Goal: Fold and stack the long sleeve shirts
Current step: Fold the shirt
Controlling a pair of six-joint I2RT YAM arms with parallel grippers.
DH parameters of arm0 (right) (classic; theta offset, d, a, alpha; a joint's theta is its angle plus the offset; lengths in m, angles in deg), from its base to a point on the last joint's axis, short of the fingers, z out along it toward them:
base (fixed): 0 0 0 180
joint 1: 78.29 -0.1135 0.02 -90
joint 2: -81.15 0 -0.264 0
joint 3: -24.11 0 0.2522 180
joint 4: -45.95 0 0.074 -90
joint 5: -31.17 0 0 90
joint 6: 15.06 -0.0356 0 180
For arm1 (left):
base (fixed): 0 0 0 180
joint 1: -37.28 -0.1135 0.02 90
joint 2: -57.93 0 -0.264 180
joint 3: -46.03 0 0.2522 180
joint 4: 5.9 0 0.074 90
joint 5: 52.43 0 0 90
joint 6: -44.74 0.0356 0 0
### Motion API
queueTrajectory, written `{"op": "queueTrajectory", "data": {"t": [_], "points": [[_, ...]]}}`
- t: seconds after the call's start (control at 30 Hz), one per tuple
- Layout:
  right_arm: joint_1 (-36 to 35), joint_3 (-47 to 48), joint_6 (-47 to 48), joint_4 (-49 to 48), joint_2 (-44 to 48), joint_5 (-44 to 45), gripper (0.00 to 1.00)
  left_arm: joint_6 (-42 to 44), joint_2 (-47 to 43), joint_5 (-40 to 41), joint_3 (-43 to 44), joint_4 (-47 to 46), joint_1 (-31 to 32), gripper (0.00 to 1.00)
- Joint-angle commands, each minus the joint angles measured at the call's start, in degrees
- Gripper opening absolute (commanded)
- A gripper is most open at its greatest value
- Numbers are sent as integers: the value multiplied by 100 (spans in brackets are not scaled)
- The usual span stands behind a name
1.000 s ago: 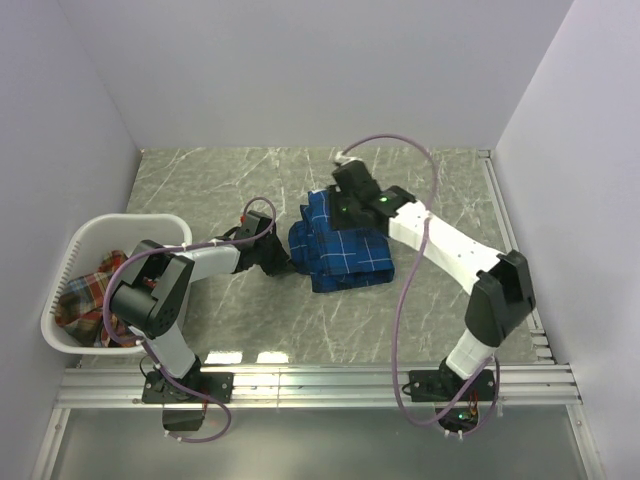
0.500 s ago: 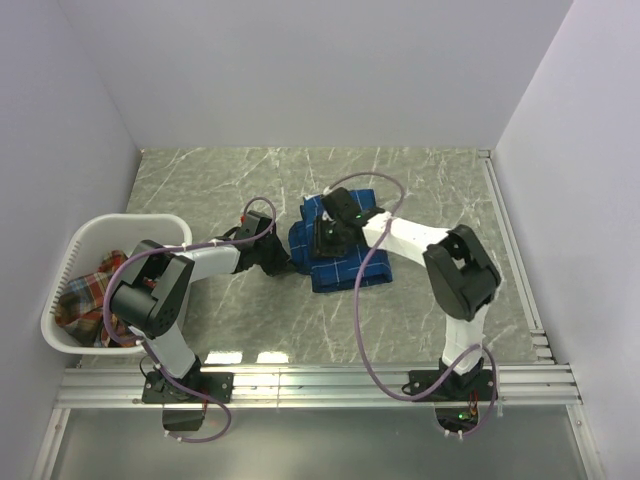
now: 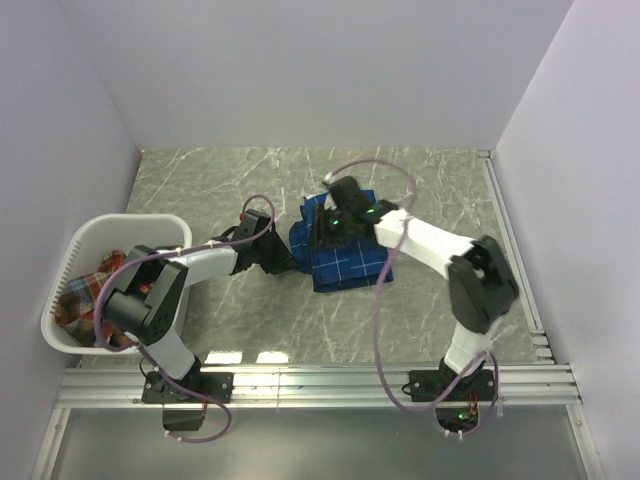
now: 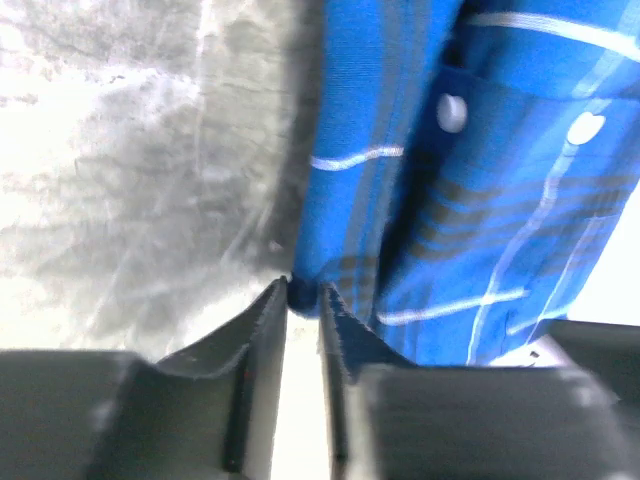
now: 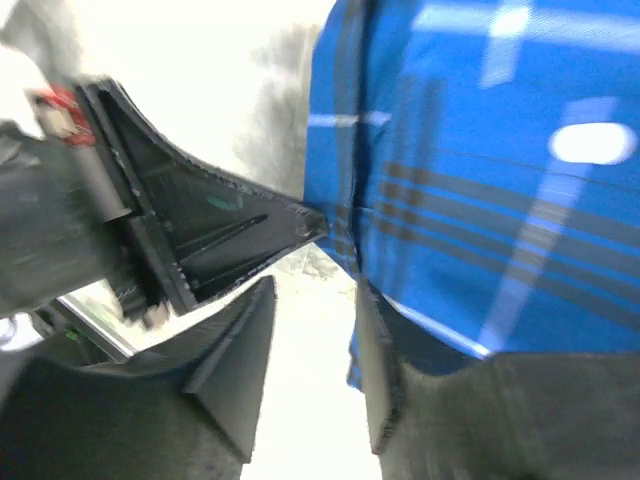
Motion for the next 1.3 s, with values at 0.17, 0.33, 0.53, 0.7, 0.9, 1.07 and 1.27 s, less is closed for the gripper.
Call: {"op": "queueTrajectory", "data": {"t": [0.17, 0.33, 0.53, 0.7, 0.9, 1.07, 1.27], "points": [[1433, -1156, 49, 40, 1943, 562, 49, 540, -945, 864, 821, 944, 20, 69], [2111, -1922, -223, -469, 2401, -78, 48, 883, -684, 1067, 1734, 1296, 11, 74], [2551, -2775, -724, -1400, 2313, -871, 46, 1042, 721, 997, 3044, 1376, -6, 70], [2640, -3136, -847, -1789, 2033, -1284, 46, 989, 1593, 952, 4027, 1507, -15, 68], [2640, -3180, -664, -1754, 1374, -1654, 45, 875, 2463, 1190, 4468, 1560, -59, 50], [2622, -3233, -496, -1482, 907, -1988, 45, 743, 2736, 1225, 4223, 1350, -340, 14], [2613, -3250, -162, -1218, 818, -2146, 44, 1006, 2816, 1137, 4196, 1252, -718, 15]]}}
